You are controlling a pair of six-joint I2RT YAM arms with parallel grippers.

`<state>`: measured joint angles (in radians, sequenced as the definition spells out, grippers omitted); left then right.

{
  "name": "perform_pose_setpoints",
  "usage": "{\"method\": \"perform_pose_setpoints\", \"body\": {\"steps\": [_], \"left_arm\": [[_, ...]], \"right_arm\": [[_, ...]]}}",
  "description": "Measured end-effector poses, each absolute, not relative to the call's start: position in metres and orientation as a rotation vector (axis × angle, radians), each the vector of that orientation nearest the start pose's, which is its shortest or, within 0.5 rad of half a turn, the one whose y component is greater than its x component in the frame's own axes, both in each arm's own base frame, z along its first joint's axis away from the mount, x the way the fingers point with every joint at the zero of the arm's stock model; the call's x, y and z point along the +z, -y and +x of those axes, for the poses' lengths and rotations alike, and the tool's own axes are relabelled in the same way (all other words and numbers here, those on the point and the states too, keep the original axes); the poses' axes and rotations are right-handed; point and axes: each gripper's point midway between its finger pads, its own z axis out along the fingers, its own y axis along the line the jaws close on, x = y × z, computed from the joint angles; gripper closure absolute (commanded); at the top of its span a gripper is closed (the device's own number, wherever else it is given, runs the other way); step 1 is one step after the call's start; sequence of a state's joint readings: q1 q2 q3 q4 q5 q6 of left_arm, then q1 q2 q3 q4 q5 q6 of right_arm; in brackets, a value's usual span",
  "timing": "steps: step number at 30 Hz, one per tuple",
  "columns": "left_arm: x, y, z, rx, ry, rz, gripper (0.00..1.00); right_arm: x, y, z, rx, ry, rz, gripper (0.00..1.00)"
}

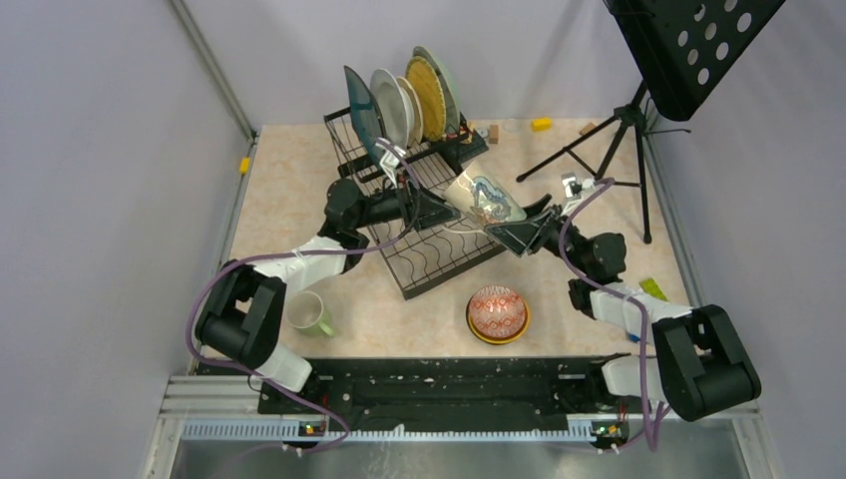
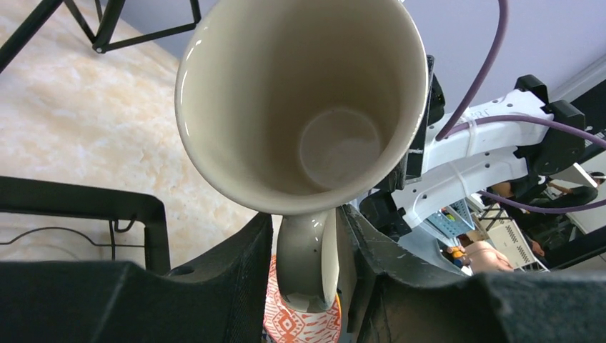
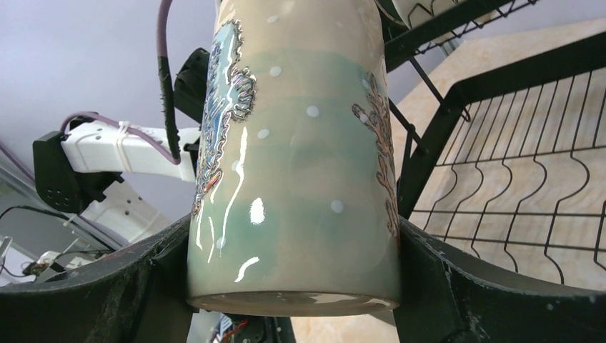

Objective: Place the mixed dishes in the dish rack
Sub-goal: Turn the cup upside down in the dish rack.

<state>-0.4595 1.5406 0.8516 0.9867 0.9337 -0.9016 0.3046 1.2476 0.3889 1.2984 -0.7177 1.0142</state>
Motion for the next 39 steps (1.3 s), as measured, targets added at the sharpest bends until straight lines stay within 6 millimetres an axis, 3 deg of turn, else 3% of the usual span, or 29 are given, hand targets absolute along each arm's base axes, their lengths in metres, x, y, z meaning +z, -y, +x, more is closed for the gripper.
{"method": "perform_pose_setpoints", "body": {"steps": [7,13,27,39], "left_arm": [[0.278,0.317,0.283,-1.661,-1.552,0.579,0.51],[0.257,0.314,0.287,-1.634,-1.621,0.524,0.4],[0.225,0.308,0.306,-1.536,-1.752,0.424,0.4],[0.189,0.3,0.313,-1.418,-1.885,0.38,0.39]], "right_arm": [[0.263,-0.231,0.264,1.528,-1.455,-0.205,1.0],[0.253,-0.231,0.27,1.519,-1.507,-0.165,1.0],[0.23,-0.228,0.291,1.456,-1.643,-0.027,1.0],[0.201,-0.226,0.312,1.282,-1.858,0.012,1.0]]}}
